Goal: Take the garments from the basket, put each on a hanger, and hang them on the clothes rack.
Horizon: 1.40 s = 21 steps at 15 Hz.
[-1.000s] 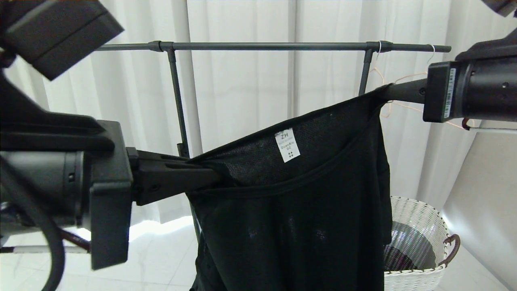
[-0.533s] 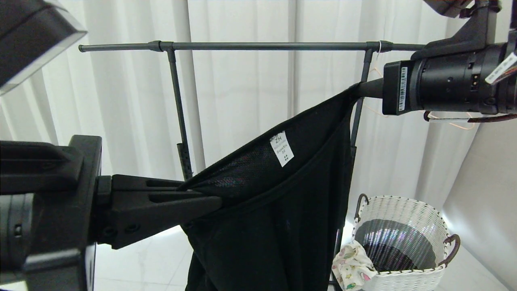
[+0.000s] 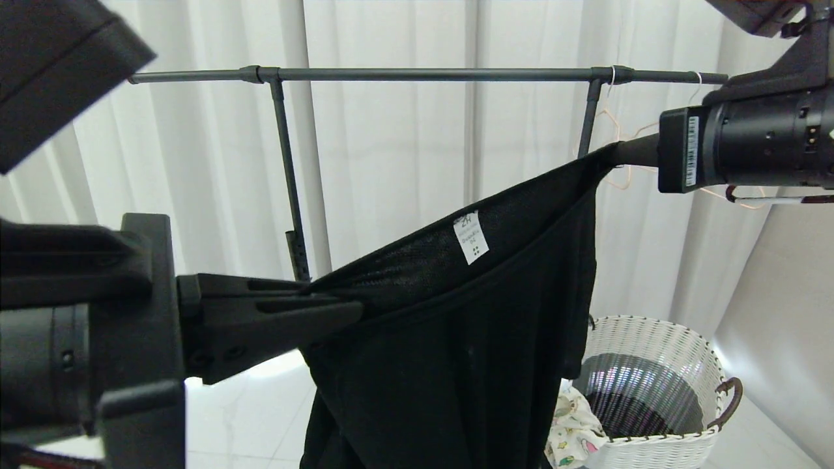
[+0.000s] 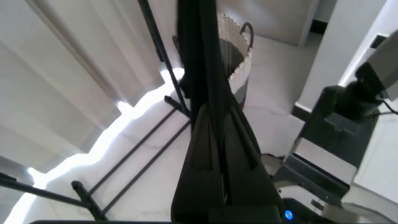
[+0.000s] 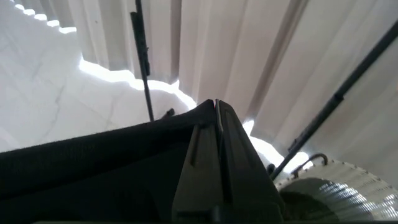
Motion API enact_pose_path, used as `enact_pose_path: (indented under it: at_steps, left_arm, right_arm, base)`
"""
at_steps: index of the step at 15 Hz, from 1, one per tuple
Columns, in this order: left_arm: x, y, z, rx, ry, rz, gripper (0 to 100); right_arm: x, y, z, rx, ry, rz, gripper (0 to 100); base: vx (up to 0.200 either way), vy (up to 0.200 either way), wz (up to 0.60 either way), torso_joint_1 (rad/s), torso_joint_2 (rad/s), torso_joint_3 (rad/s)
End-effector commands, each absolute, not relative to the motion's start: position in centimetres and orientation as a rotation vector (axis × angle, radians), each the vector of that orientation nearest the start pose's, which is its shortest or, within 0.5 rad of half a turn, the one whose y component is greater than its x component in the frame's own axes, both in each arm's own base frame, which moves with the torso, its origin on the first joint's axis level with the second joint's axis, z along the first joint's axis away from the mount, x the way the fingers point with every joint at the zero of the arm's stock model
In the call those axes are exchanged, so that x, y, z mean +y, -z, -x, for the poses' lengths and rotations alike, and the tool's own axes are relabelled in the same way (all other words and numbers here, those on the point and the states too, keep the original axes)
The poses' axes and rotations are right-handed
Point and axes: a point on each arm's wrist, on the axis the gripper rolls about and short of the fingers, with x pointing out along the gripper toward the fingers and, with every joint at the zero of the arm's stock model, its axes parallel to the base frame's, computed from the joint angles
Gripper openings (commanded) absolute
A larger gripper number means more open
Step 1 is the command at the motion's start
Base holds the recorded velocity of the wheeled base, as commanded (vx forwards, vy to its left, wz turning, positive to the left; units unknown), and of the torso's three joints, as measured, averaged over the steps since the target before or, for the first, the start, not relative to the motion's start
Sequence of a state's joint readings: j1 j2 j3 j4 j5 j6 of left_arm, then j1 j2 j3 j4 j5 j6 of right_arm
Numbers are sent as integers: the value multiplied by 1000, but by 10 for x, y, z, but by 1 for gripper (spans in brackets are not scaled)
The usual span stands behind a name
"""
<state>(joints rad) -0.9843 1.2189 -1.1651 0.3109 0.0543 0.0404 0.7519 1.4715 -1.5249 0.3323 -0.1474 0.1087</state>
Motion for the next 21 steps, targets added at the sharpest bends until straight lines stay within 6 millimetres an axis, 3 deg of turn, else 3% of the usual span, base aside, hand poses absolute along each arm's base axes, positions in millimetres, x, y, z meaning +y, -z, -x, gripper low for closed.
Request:
enact_pose_path:
  at_steps: [1,5,13,20,21]
  left_arm:
    - [-152,-308,-111,307,879,-220,0]
    - [-172,-316,-137,263,837,-185,0]
    - [-184,-322,-159,223,796,-156,0]
    - [-186,-321,-163,223,788,-160,0]
    - [-185,-320,-164,224,785,-160,0]
  right_arm:
    - [130,-363,-151,281,-565,14,0]
    - [112,-351,-124,256,-615,187,0]
    - [107,-346,-115,258,-628,195,0]
    - [103,-341,-107,265,-650,197,0]
    - [102,-339,-105,266,-650,198,100]
  base:
    - [0,0,0,0,0,0]
    - [0,0,0,0,0,0]
    - [0,0,0,0,0,0]
    - [0,0,0,0,0,0]
    - [0,0,0,0,0,0]
